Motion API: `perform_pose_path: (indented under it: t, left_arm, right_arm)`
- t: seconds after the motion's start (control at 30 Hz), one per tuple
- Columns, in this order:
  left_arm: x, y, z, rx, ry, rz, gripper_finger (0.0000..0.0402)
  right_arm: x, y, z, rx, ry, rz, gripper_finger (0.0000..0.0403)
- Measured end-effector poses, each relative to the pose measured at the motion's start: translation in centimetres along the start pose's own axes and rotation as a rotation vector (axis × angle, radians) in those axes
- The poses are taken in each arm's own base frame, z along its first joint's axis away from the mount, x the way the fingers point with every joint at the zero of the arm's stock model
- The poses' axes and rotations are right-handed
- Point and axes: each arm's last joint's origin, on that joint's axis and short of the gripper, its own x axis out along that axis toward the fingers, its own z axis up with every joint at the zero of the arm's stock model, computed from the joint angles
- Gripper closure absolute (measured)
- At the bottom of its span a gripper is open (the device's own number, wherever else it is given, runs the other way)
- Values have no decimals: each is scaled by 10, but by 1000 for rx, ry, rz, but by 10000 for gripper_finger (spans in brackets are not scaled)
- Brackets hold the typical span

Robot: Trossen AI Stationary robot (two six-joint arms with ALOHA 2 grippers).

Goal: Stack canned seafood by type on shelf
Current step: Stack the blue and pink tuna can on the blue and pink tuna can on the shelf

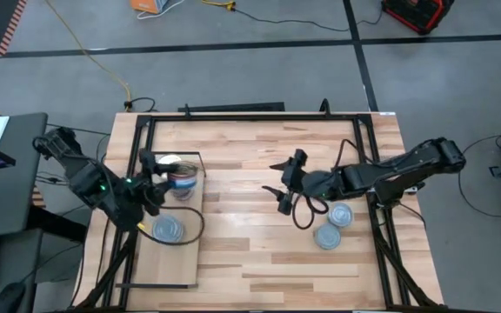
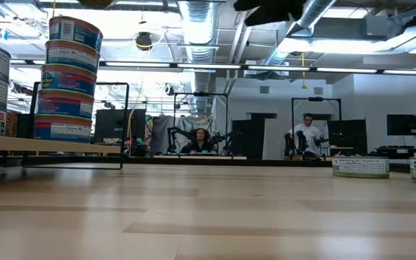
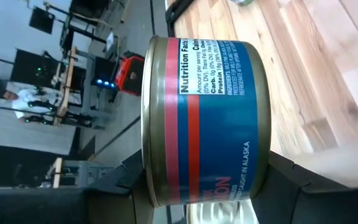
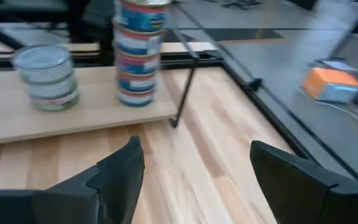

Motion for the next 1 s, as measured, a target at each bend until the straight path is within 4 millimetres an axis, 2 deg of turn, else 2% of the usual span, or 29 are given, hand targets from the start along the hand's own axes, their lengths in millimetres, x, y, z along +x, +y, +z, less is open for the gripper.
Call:
perform_pose_path:
  t: [0.27,0.5,0.63,0.83,1.0]
  left_arm:
    - [-14,15,-25,-8,-16,-33,212]
    - [-19,24,-46,53,29,-35,210]
    - [-19,24,-50,78,32,-38,210]
    - [-12,15,-57,145,65,-37,208]
    - [-4,8,-60,186,111,48,209]
  right_arm:
    - [-16,28,-8,92,-31,-77,82]
    - [0,51,-21,89,-44,-113,82]
    - [8,55,-21,120,-68,-115,82]
    - [7,56,-16,201,-108,-100,82]
    - [5,58,-13,229,-135,-84,82]
